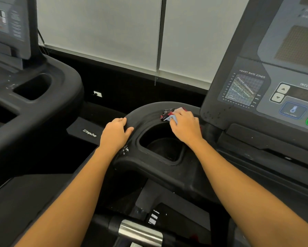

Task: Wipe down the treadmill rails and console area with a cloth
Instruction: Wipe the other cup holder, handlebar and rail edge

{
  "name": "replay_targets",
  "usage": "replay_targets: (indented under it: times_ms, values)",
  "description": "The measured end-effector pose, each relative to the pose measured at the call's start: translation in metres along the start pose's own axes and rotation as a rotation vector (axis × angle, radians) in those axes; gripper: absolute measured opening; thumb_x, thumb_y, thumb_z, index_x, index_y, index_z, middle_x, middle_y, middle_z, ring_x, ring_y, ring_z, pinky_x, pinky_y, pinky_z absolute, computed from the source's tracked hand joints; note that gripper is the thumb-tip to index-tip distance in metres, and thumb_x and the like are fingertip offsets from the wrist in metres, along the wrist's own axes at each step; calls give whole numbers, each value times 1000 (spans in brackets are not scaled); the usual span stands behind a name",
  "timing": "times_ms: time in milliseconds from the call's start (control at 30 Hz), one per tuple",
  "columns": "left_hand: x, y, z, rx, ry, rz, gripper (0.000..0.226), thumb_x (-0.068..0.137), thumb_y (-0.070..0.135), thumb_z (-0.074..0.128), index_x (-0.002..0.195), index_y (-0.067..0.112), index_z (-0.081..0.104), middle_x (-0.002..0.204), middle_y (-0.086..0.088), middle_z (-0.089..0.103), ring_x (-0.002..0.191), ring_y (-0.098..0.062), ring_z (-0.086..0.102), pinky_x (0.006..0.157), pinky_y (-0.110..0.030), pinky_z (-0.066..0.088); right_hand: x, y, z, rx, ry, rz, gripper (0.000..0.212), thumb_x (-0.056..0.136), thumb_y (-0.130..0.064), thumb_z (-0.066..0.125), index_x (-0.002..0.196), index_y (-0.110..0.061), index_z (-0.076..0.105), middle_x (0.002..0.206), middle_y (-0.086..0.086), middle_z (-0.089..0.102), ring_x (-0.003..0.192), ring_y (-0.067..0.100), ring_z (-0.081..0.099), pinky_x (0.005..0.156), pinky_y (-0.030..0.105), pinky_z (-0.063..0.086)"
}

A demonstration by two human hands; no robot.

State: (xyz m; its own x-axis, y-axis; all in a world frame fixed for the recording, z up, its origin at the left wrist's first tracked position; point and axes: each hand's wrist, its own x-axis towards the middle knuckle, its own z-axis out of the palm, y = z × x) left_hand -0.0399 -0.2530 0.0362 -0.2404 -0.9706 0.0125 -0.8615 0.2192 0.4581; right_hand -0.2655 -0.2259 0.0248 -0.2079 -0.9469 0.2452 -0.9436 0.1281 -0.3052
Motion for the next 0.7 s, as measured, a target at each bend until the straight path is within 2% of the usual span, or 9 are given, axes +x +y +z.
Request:
replay_targets:
  times_ms: [100,167,233,333,500,633,700]
  values:
    - [1,1,-2,-9,-2,-6,54,93,31,52,139,5,39,143,-12,42,130,-29,40,107,-38,34,-2,9,2,-15,68,178,33,96,-28,41,120,-11,55,128,7,50,114,24,49,94,42,40]
    - [2,1,-3,-14,-11,-15,55,93,32,53,139,6,39,143,-12,42,130,-28,41,106,-38,35,0,2,5,-33,33,235,35,96,-30,40,124,-12,53,133,8,45,121,25,43,101,45,36]
    - [2,2,-4,-10,-17,-22,55,93,32,53,139,6,39,142,-11,42,129,-27,41,104,-37,35,3,-8,6,-37,-2,159,35,96,-30,40,123,-12,54,132,8,46,121,25,42,102,44,34]
    - [3,4,-7,-16,-25,-33,55,92,33,54,139,8,40,141,-9,43,128,-26,43,102,-35,37,4,-19,7,-20,-32,-63,30,96,-28,41,114,-12,59,123,6,53,112,21,49,100,40,33]
    - [-3,-3,-23,-117,-48,-46,52,92,35,54,136,9,45,137,-8,49,126,-23,46,102,-34,37,5,-16,-1,20,-177,-197,29,93,-37,51,116,-21,58,125,1,51,115,21,48,101,40,31]
    - [-30,-22,-38,-87,48,-74,59,89,44,53,136,10,44,136,-8,48,125,-23,46,102,-37,38,2,-19,-13,118,-175,-137,29,94,-31,52,116,-14,58,121,5,56,112,25,51,96,39,36]
    - [-51,-36,-40,-37,43,-126,65,86,51,53,137,10,43,138,-9,46,127,-25,44,104,-40,37,-3,-29,-17,277,-179,-76,27,94,-28,51,111,-9,59,112,8,59,104,25,55,87,35,42]
